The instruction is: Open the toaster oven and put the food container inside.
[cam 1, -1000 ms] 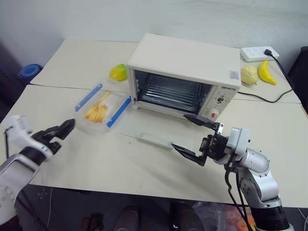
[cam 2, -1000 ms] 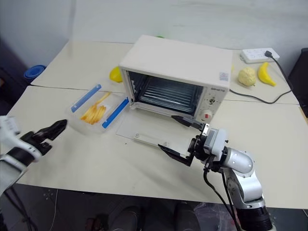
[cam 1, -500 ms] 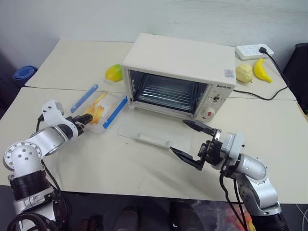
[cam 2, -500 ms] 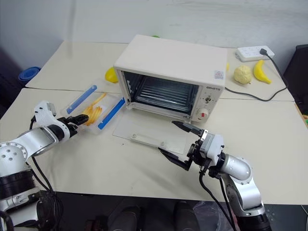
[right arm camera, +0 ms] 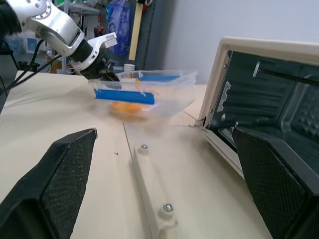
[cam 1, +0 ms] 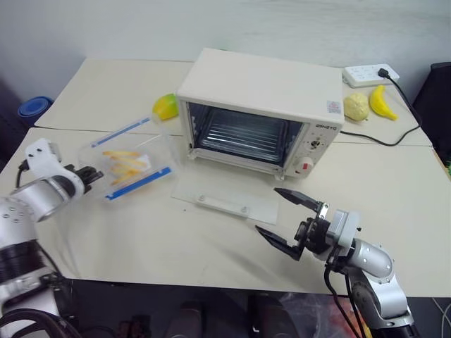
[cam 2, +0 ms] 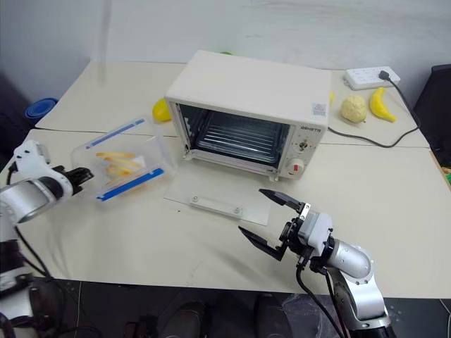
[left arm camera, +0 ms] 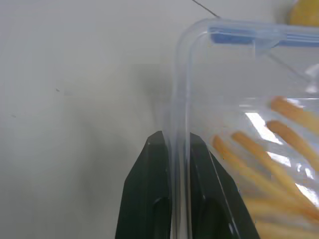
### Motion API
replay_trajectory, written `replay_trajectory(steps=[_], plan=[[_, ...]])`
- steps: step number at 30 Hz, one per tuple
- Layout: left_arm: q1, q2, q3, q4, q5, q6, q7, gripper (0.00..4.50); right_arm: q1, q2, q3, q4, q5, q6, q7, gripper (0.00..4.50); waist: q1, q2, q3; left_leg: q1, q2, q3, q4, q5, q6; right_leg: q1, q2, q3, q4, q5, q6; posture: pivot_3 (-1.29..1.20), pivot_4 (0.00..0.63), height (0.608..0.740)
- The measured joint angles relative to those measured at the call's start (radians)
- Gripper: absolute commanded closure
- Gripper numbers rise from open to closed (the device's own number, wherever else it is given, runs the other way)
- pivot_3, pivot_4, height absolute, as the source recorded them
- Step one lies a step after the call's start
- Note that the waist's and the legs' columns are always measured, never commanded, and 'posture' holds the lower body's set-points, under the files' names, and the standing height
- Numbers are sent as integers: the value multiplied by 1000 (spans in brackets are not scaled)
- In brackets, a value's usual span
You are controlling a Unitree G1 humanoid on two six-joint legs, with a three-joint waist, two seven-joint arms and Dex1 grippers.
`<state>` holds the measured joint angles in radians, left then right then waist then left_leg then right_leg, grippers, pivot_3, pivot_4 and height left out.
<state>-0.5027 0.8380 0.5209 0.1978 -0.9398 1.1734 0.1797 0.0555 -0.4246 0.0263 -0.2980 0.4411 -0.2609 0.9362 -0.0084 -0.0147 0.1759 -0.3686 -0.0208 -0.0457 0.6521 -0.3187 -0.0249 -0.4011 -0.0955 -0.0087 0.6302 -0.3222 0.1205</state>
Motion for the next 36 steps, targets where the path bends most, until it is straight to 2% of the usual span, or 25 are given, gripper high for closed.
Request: replay_trajectory(steps=[1,4,8,14,17,22,26,28,34,35,36], plan=[[-3,70,-35,21,19,8,-89,4497,0,-4,0,10,1,-1,7,0,1,0,0,0,0,0,0,0,0,-1,0,0,0,0,0,0,150,740],[-37,194,-144,33,81,6,-289,4497,3,-20,-2,24,3,-1,20,0,7,0,0,-1,1,1,-1,0,0,-1,-2,1,-1,0,0,0,150,740],[-162,220,-277,24,102,52,-487,4497,10,-40,-16,29,3,1,24,0,23,0,0,-1,0,-1,1,1,2,1,-4,0,-1,0,0,0,150,740],[-384,119,-473,-43,164,130,-567,4497,52,-65,-53,33,7,6,22,0,27,0,0,-1,-1,0,0,1,2,1,-2,1,3,0,1,0,150,740],[-454,-7,-528,-54,206,137,-565,4497,103,-71,-82,32,8,7,9,0,25,0,0,-2,-2,1,1,1,2,0,-1,2,5,0,1,0,150,740],[-460,-189,-581,-71,274,132,-527,4497,171,-70,-120,21,-9,5,-47,0,9,0,1,-2,-2,2,2,1,2,-1,-1,3,7,0,1,0,150,740],[-465,-236,-604,-64,329,86,-531,4497,211,-66,-123,-23,-21,6,-83,0,3,0,1,-1,-2,2,1,1,2,-5,1,7,9,0,1,0,150,740],[-476,-252,-604,-33,360,69,-530,3795,228,-66,-123,-66,-22,17,-106,0,6,0,1,-2,-2,3,2,1,2,-6,1,9,10,0,1,0,150,740],[-501,-308,-530,11,386,85,-532,2126,234,-66,-115,-189,-22,100,-182,0,10,0,1,-3,-2,3,4,1,2,-7,0,10,10,0,1,0,150,740],[-501,-309,-520,11,385,96,-535,1871,233,-66,-110,-208,-22,116,-190,0,10,0,1,-3,-2,3,4,1,2,-7,0,10,11,0,1,0,150,740],[-500,-309,-507,11,384,103,-544,1871,231,-66,-105,-224,-22,135,-198,0,9,0,1,-3,-2,3,4,1,2,-7,0,10,13,0,1,0,150,740]])
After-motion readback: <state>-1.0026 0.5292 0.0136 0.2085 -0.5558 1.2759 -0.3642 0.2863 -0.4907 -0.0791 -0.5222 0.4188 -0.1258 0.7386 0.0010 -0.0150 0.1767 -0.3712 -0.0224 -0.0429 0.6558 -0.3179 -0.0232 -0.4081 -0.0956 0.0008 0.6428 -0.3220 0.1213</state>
